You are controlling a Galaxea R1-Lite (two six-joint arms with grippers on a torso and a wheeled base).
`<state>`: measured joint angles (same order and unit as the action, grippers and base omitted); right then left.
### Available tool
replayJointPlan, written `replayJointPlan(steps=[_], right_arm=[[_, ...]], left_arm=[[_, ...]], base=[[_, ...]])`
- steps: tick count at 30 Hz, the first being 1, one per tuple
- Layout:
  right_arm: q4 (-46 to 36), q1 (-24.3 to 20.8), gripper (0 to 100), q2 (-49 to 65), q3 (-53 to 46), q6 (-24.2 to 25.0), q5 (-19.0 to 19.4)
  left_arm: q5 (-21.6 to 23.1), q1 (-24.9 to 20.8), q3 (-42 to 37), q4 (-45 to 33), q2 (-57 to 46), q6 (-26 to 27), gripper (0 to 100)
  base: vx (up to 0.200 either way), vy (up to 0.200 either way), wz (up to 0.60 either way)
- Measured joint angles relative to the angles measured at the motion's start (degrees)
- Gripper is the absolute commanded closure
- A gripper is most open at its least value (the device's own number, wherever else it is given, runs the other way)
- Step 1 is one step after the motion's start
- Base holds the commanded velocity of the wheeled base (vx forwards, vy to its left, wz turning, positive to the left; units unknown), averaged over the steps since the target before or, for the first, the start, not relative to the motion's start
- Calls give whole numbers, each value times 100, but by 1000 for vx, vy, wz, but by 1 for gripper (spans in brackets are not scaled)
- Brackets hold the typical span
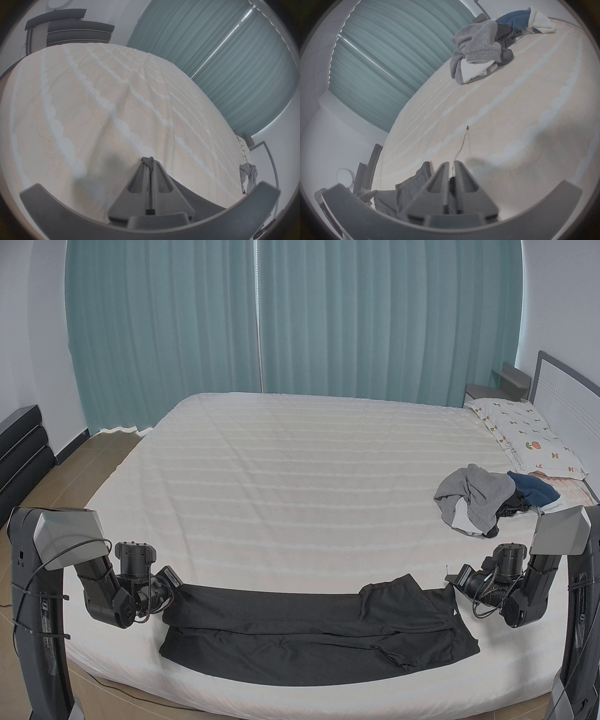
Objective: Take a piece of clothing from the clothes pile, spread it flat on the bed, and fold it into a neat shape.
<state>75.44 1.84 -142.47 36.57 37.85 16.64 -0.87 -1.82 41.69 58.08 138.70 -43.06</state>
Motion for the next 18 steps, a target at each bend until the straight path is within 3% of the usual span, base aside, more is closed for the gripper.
replayJointPlan(steps=[10,11,13,14,18], right_arm=[[7,55,100,-22,57,2,-15],[7,59,0,-22,57,2,-15],[11,66,0,-23,57,2,-15],[18,74,0,-26,57,5,-15],[141,85,0,7,9,29,-9]], left_arm=[[0,-2,-55,2,0,89,100],[0,-2,-57,-2,0,88,100],[0,-2,-68,2,0,88,100],[0,-2,-74,0,-1,85,0],[2,-2,-110,0,-9,77,0]], base=[[0,0,0],[0,0,0],[0,0,0],[0,0,0],[0,0,0]])
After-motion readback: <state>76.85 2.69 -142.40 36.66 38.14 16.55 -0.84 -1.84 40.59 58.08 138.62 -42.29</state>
